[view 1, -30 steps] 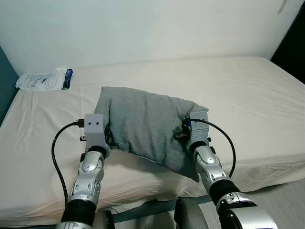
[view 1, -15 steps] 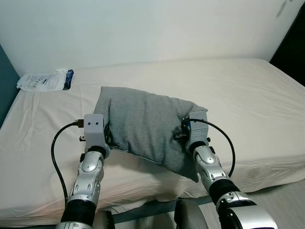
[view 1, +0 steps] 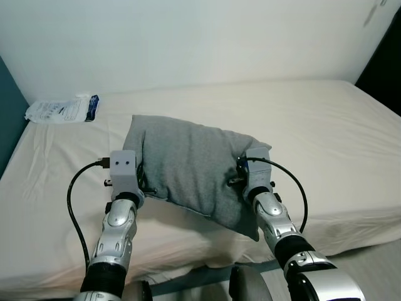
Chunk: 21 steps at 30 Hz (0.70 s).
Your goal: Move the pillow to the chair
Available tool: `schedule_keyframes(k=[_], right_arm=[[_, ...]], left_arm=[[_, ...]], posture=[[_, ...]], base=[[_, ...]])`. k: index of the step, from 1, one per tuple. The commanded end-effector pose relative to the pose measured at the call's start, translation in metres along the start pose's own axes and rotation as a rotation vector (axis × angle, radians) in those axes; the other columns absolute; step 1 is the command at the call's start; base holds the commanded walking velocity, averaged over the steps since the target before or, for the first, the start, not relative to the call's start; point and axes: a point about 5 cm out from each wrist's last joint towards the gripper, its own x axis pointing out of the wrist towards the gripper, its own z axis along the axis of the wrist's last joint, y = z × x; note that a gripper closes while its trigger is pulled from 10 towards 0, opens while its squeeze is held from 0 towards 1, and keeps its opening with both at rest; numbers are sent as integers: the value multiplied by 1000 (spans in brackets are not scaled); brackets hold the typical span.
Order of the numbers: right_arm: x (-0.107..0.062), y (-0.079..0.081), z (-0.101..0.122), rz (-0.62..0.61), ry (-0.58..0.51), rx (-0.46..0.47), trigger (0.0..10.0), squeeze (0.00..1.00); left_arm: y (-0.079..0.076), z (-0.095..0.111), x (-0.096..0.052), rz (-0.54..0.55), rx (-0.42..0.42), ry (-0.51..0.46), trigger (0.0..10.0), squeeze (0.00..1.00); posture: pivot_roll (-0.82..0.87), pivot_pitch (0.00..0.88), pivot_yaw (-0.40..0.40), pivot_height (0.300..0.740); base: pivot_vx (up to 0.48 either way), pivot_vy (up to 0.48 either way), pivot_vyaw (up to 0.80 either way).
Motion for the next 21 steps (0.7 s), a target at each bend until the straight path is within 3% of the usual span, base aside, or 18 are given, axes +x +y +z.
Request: schedule_keyframes(k=[1,21], right_arm=[[4,17,8,87,-28,-33,10000,0],[6,18,10,127,-23,-33,10000,0]], left_arm=[[-18,13,4,-71,7,-70,10000,0],[-17,13,5,-64,6,-75,10000,0]], posture=[[0,0,-72,647],[-1,0,-76,652]], base=[[0,0,0],[0,0,0]])
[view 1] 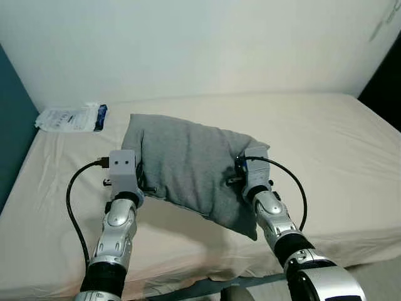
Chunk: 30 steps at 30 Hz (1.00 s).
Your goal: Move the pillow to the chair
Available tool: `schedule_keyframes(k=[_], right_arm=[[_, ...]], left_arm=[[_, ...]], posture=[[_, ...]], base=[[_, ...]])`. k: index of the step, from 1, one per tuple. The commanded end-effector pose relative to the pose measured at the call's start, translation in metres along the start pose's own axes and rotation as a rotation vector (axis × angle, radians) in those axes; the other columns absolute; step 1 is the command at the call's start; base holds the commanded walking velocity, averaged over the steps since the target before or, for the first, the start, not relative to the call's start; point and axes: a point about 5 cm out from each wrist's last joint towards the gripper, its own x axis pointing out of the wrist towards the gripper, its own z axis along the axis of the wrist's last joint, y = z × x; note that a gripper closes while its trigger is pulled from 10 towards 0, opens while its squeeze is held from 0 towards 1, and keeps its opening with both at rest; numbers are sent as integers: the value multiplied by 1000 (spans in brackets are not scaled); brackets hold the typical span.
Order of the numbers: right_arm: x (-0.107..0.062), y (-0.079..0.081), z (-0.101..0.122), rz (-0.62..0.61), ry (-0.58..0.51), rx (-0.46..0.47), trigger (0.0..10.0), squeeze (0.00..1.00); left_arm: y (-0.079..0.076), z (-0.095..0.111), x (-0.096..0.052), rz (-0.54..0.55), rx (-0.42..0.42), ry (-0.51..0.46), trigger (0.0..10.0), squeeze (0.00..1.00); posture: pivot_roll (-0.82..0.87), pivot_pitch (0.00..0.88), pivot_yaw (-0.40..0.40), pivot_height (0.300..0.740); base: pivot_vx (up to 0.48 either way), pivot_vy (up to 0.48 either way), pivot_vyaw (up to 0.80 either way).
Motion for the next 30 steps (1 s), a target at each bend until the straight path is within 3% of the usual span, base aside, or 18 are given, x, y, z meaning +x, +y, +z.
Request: schedule_keyframes(k=[1,19,30], right_arm=[[4,17,6,91,-22,-30,10000,0],[3,16,7,99,-40,-24,10000,0],[2,15,7,95,-47,-29,10000,0]], left_arm=[[-18,11,4,-73,4,-60,10000,0],[-19,11,4,-73,-1,-69,10000,0],[-20,11,4,-78,-1,-72,10000,0]], posture=[[-1,0,-77,652],[-3,0,-81,652],[-1,0,-84,691]], base=[[0,0,0],[0,0,0],[0,0,0]])
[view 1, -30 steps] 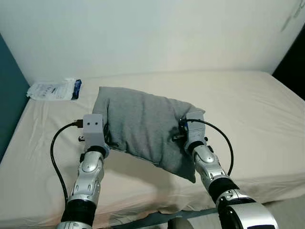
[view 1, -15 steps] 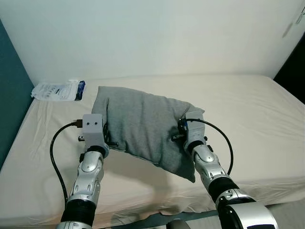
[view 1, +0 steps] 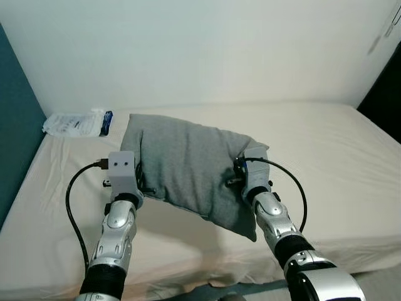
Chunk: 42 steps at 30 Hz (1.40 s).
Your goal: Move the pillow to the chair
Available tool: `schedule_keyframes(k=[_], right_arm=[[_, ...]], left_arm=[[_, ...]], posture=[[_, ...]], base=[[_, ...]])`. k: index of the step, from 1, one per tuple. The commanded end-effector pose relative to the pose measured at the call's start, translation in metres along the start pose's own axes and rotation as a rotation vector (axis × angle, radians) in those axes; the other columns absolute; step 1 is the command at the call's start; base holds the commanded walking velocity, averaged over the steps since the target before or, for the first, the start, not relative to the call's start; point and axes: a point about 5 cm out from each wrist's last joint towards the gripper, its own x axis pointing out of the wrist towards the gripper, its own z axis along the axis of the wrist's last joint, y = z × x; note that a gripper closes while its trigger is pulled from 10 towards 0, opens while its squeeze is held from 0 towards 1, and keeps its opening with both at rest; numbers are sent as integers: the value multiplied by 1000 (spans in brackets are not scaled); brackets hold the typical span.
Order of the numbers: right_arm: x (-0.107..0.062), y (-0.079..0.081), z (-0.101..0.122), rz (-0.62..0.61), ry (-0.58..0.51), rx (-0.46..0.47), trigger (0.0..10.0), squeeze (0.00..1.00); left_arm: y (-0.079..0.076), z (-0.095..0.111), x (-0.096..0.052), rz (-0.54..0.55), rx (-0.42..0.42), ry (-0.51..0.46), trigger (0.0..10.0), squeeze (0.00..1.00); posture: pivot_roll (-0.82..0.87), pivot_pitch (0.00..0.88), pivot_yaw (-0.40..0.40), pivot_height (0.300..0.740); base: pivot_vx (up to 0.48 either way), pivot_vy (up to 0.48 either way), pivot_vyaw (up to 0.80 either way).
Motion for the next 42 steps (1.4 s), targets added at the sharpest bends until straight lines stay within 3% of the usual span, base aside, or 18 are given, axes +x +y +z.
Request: schedule_keyframes(k=[1,18,28,37,42], right_arm=[[3,15,7,83,-38,-29,10000,0],[3,14,7,85,-41,-35,10000,0],[3,13,7,75,-32,-42,10000,0],[1,11,1,58,-5,-45,10000,0],[1,10,0,44,6,-48,10000,0]], left_arm=[[-20,12,4,-80,-1,-64,10000,0],[-19,10,3,-79,-2,-60,10000,0],[-14,9,4,-58,2,-59,10000,0],[-15,-12,-7,-49,-4,42,10000,0],[-15,-14,-7,-41,-11,54,10000,0]], posture=[[-1,0,-85,696],[-1,0,-92,740],[-5,0,-92,740],[-25,0,-95,740],[-24,0,-95,740]], base=[[0,0,0],[0,0,0],[0,0,0],[0,0,0],[0,0,0]])
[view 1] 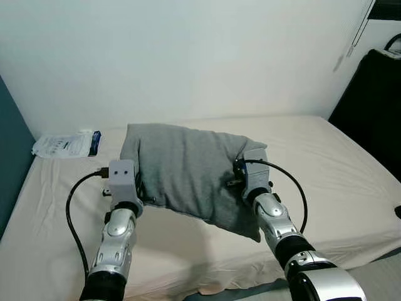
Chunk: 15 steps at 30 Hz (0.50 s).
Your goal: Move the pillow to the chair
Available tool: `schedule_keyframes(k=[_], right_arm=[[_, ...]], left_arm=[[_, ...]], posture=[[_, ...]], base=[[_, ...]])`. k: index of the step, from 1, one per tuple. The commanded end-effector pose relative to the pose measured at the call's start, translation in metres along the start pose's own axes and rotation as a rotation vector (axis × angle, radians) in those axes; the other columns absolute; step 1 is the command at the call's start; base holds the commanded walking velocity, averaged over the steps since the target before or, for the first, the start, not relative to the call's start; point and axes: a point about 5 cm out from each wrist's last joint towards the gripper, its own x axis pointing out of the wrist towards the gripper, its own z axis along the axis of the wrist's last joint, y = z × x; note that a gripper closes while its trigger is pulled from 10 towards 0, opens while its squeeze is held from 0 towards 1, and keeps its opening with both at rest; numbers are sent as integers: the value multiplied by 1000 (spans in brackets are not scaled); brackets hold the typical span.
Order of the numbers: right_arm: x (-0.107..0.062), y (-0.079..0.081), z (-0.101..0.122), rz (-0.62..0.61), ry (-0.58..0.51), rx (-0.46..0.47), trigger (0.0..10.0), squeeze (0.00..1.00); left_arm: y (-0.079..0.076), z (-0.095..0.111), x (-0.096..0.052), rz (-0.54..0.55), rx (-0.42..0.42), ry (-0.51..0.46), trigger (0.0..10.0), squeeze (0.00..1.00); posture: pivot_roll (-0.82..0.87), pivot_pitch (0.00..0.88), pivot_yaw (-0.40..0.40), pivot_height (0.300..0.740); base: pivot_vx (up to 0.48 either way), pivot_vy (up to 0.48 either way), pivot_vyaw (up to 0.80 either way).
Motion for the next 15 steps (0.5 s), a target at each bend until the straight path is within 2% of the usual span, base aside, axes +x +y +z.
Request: schedule_keyframes(k=[1,5,10,15], right_arm=[[2,11,1,45,2,-23,10000,0],[2,11,0,40,12,-27,10000,0],[0,7,-3,30,22,-8,10000,0],[-1,4,-4,17,23,-20,10000,0]], left_arm=[[-17,3,1,-62,2,-15,10000,0],[-14,2,0,-50,27,-13,10000,0],[-16,-5,1,-50,-18,40,10000,0],[-19,-7,0,-49,-30,47,10000,0]], posture=[[-24,0,-95,740],[-26,0,-92,740],[-42,0,-91,740],[-48,0,-94,740]], base=[[0,0,0],[0,0,0],[0,0,0],[0,0,0]])
